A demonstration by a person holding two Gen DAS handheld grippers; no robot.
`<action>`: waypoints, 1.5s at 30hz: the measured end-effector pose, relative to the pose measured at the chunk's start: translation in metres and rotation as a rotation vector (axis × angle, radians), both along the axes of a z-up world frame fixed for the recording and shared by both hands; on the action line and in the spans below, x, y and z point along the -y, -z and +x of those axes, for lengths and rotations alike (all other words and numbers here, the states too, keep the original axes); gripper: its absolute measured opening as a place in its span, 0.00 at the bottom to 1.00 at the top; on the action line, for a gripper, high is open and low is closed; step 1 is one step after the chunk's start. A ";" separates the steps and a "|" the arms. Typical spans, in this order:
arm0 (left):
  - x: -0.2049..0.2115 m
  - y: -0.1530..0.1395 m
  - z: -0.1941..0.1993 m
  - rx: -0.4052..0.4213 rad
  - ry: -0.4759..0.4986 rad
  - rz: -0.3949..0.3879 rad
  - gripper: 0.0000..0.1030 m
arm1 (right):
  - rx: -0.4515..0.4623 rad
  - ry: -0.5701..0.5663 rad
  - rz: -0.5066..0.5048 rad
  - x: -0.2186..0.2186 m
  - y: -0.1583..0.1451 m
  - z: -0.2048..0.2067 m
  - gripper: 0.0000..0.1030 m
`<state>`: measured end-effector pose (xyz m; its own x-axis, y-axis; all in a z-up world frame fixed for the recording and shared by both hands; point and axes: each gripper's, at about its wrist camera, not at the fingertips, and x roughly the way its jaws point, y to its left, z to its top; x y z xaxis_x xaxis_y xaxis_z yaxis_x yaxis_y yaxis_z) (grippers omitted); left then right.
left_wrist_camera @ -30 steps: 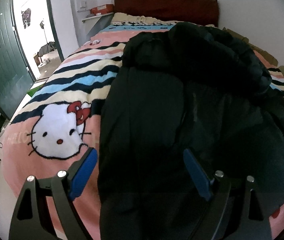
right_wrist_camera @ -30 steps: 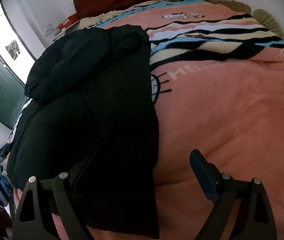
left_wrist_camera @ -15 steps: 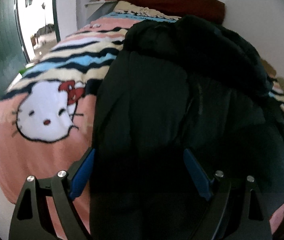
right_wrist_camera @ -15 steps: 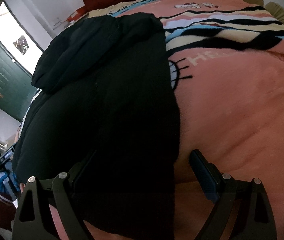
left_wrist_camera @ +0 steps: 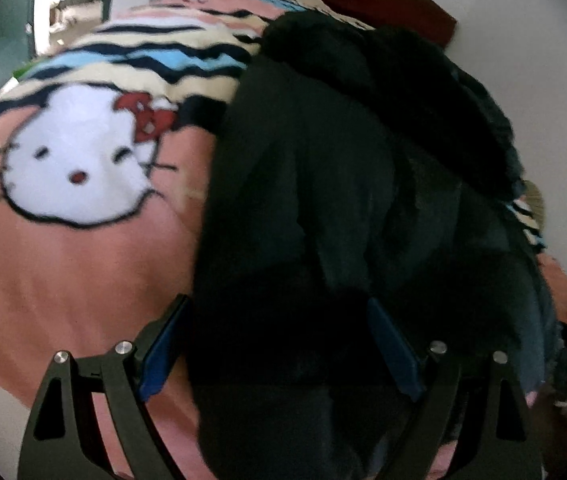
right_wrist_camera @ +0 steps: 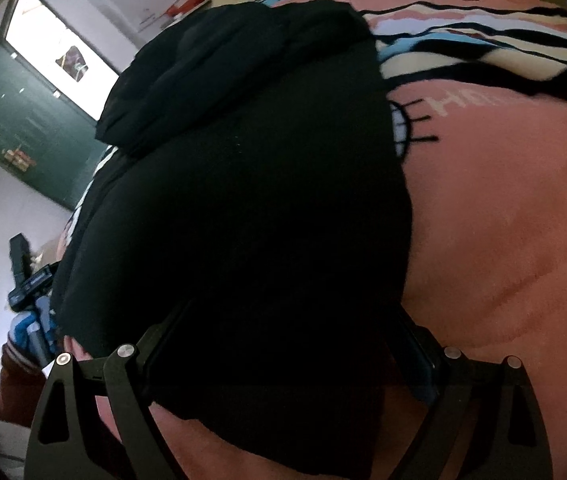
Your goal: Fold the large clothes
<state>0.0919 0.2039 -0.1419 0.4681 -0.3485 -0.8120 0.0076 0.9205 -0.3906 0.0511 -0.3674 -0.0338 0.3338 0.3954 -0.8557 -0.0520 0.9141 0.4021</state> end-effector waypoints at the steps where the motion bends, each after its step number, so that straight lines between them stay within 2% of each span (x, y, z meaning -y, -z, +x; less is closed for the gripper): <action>1: -0.001 0.000 0.000 -0.002 0.003 -0.009 0.85 | -0.010 -0.017 0.002 0.000 -0.001 0.002 0.88; 4: -0.009 0.001 0.000 -0.016 -0.001 -0.045 0.85 | -0.019 -0.046 -0.016 0.006 -0.008 0.005 0.88; 9: -0.023 0.008 0.002 -0.049 -0.021 -0.137 0.85 | -0.038 -0.020 0.060 0.026 -0.009 0.010 0.88; 11: -0.024 0.014 0.000 -0.075 -0.016 -0.200 0.85 | -0.075 -0.016 0.119 0.028 0.000 0.011 0.88; 13: -0.024 0.021 -0.002 -0.108 -0.013 -0.275 0.85 | -0.108 -0.038 0.145 0.021 0.008 0.009 0.88; 16: -0.019 0.026 -0.002 -0.134 0.003 -0.349 0.85 | -0.126 -0.076 0.176 0.006 0.017 0.009 0.88; 23: -0.006 0.019 -0.004 -0.119 0.034 -0.383 0.85 | -0.102 -0.076 0.248 -0.003 0.015 0.016 0.89; 29: 0.000 0.026 -0.004 -0.154 0.012 -0.385 0.85 | -0.132 -0.051 0.229 -0.005 0.027 0.015 0.88; 31: 0.001 0.026 -0.006 -0.145 -0.001 -0.403 0.85 | -0.120 -0.048 0.215 -0.006 0.025 0.015 0.85; 36: 0.005 0.025 -0.008 -0.123 -0.031 -0.434 0.83 | -0.073 -0.028 0.203 -0.013 0.021 0.014 0.62; 40: 0.020 0.024 -0.009 -0.114 -0.001 -0.440 0.82 | -0.067 -0.040 0.206 -0.021 0.024 0.011 0.57; 42: 0.023 0.019 -0.010 -0.092 0.013 -0.434 0.75 | -0.054 -0.035 0.205 -0.024 0.023 0.011 0.49; 43: 0.024 0.016 -0.010 -0.080 0.021 -0.440 0.66 | -0.046 -0.033 0.207 -0.023 0.021 0.011 0.46; 44: 0.025 0.013 -0.010 -0.069 0.026 -0.446 0.56 | -0.037 -0.034 0.208 -0.025 0.020 0.012 0.39; 45: 0.025 0.010 -0.011 -0.059 0.029 -0.450 0.51 | -0.021 -0.039 0.205 -0.026 0.017 0.012 0.33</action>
